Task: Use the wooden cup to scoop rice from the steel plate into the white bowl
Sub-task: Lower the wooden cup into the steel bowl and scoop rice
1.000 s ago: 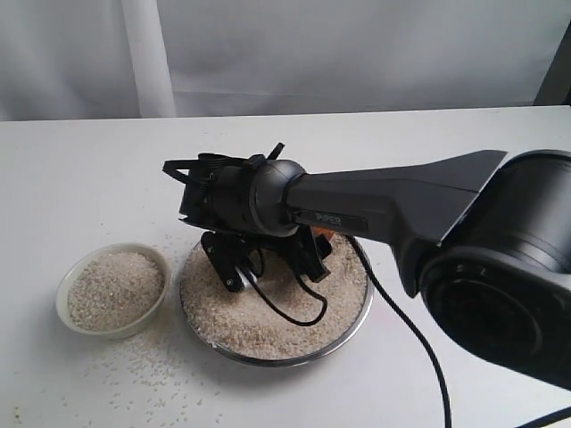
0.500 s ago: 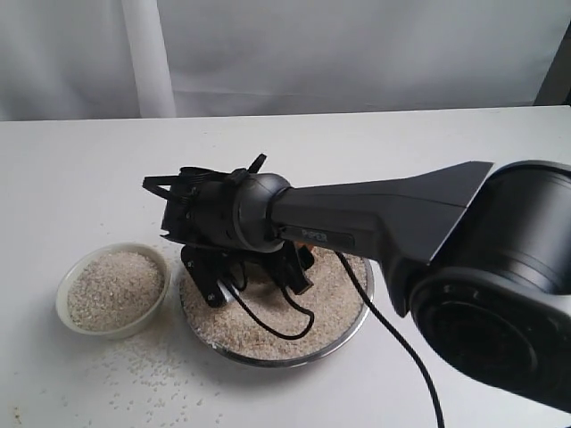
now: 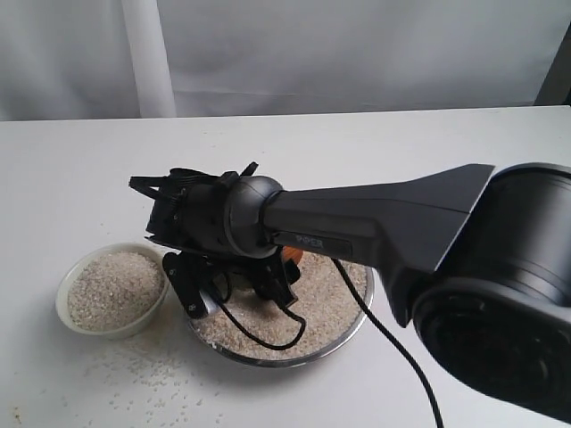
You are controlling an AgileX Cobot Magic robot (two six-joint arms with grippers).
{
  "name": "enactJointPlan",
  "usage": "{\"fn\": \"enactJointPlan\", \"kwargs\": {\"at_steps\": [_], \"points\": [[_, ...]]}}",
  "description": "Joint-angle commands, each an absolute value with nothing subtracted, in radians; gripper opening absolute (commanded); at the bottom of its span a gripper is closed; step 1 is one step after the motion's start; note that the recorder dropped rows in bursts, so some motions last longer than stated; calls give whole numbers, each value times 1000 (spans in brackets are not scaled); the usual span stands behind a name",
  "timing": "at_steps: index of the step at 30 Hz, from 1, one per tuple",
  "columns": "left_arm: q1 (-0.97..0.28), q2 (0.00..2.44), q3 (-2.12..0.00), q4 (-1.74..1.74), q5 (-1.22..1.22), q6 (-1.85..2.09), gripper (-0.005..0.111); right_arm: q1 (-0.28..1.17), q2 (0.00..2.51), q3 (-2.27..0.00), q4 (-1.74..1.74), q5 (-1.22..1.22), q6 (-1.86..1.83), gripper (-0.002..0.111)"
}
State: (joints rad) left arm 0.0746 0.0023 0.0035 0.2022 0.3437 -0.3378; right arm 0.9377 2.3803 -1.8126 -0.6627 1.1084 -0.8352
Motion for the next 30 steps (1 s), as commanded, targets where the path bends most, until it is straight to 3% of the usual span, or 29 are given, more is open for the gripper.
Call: {"fn": "enactJointPlan", "kwargs": {"at_steps": [1, 30], "points": [[70, 0, 0, 196, 337, -340, 0, 944, 2358, -1812, -620, 1098, -842, 0], [70, 0, 0, 196, 337, -340, 0, 936, 2302, -1812, -375, 1063, -832, 0]]}}
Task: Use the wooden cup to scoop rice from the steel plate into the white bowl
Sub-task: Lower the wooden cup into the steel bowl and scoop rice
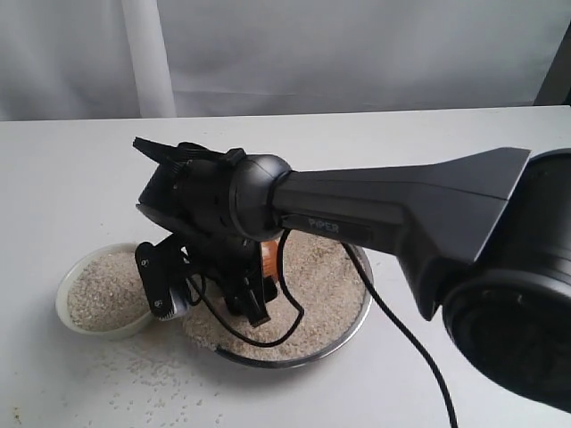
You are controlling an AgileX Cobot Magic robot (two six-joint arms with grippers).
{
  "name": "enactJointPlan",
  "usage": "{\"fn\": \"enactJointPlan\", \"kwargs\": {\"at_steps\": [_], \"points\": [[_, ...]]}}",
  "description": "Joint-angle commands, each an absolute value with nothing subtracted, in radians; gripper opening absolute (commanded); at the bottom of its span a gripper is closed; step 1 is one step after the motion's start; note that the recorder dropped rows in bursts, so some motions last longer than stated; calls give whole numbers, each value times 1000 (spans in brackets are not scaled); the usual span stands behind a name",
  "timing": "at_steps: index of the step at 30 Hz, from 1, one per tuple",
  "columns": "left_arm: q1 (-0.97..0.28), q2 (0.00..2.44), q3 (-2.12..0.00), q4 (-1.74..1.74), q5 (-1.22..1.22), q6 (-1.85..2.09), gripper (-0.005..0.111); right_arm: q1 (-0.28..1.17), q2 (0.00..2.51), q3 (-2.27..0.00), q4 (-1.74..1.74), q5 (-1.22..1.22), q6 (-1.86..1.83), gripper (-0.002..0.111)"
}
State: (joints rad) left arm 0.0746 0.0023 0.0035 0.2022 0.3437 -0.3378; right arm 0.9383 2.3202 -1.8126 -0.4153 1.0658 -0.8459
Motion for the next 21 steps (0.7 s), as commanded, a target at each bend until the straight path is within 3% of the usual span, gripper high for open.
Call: {"fn": "enactJointPlan", "kwargs": {"at_steps": [1, 21], "points": [[70, 0, 0, 196, 337, -340, 0, 931, 2300, -1812, -357, 1058, -832, 0], [70, 0, 0, 196, 337, -340, 0, 851, 2280, -1812, -178, 1020, -842, 0]]}}
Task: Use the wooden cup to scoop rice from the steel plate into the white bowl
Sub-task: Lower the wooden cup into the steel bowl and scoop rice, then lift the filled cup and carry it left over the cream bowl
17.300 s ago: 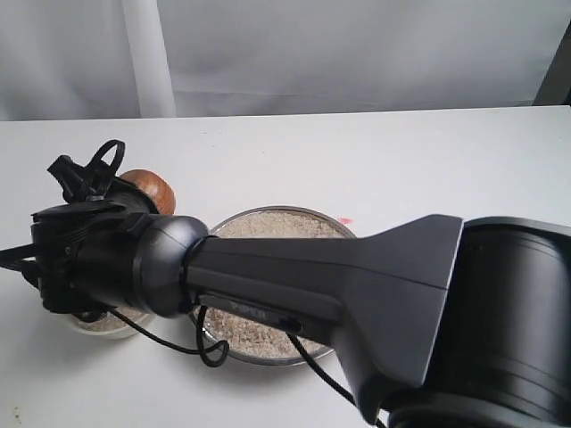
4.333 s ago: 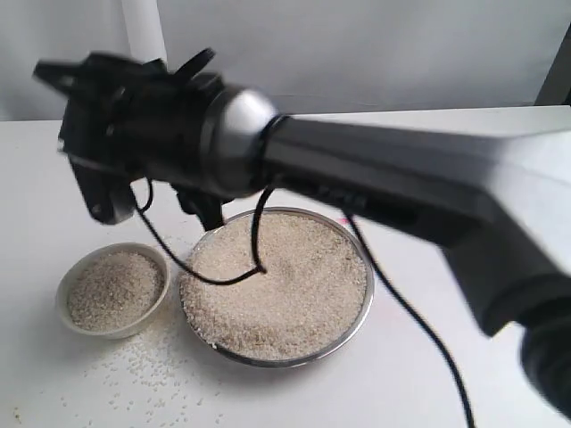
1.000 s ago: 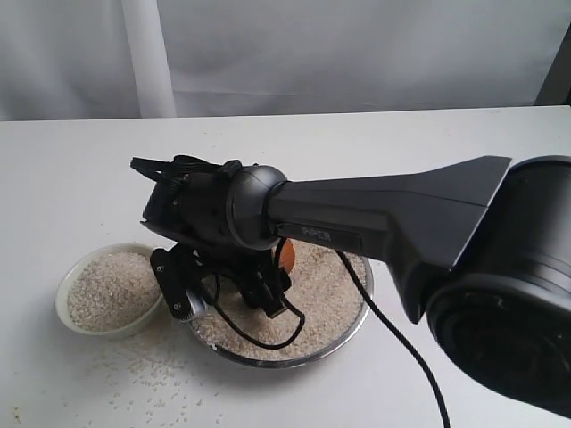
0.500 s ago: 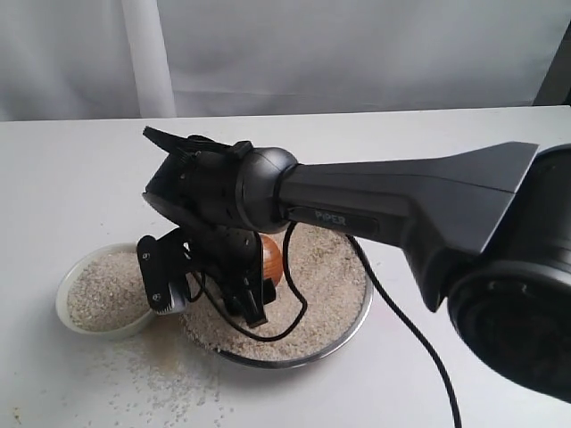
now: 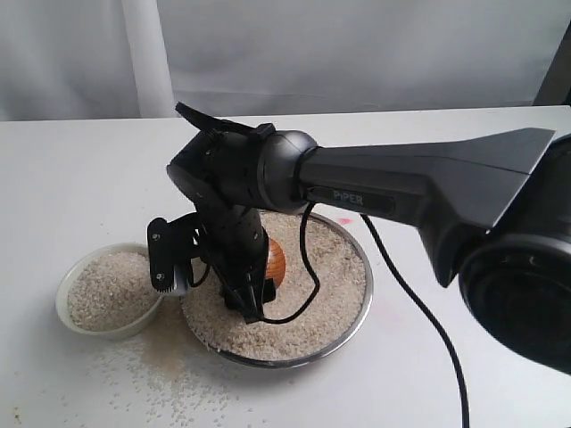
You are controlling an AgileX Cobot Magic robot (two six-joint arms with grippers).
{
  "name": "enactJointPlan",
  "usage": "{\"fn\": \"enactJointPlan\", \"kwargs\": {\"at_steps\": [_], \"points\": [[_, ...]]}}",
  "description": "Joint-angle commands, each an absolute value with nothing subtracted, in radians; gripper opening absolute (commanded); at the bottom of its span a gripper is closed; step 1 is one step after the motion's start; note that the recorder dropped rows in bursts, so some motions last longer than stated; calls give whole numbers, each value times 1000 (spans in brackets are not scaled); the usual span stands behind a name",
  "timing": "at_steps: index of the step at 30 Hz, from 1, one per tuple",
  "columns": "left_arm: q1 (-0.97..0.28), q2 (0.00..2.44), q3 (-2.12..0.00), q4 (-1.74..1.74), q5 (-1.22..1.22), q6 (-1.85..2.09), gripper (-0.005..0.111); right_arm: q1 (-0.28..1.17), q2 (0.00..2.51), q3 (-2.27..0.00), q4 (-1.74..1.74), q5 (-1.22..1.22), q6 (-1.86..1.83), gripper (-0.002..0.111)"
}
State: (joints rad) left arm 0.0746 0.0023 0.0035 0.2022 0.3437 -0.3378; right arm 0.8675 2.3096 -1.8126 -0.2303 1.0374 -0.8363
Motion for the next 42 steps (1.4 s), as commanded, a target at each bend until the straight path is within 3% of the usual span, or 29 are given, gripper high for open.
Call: {"fn": "enactJointPlan", "kwargs": {"at_steps": [1, 24, 42], "points": [[70, 0, 0, 196, 337, -340, 0, 848, 2276, -1812, -160, 1018, -847, 0], [70, 0, 0, 196, 337, -340, 0, 784, 2209, -1812, -36, 1014, -929, 0], [70, 0, 0, 196, 337, -340, 0, 837, 2154, -1826, -37, 1024, -946, 0]]}}
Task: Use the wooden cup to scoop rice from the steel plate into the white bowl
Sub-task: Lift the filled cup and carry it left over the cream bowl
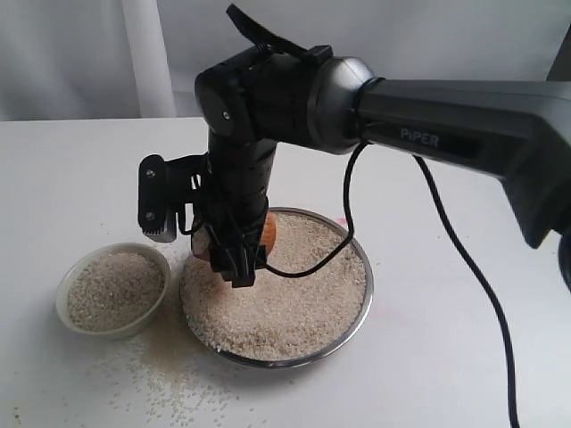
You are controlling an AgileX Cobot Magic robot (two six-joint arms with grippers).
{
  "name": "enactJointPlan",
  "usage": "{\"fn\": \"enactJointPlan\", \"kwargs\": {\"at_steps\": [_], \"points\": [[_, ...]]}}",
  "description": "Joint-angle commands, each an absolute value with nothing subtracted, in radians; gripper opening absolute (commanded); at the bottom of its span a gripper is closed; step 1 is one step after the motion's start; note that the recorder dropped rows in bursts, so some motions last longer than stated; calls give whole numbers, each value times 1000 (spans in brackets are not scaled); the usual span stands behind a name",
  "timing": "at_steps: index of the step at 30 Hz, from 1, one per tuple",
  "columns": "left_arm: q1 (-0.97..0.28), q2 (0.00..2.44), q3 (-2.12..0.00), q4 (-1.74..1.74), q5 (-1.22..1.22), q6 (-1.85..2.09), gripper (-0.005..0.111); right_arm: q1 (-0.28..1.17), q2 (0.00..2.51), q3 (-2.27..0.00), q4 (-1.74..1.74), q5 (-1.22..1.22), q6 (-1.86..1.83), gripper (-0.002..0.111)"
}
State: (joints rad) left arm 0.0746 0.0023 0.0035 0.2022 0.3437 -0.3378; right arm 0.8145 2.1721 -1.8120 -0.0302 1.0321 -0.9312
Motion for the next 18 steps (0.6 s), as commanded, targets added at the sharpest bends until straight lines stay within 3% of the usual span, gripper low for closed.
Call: {"fn": "enactJointPlan", "kwargs": {"at_steps": [1, 18], "points": [[70, 0, 0, 196, 337, -340, 0, 844, 2154, -1833, -45, 1024, -946, 0], [70, 0, 0, 196, 337, -340, 0, 1006, 2338, -2195, -418, 1062, -926, 0]]}}
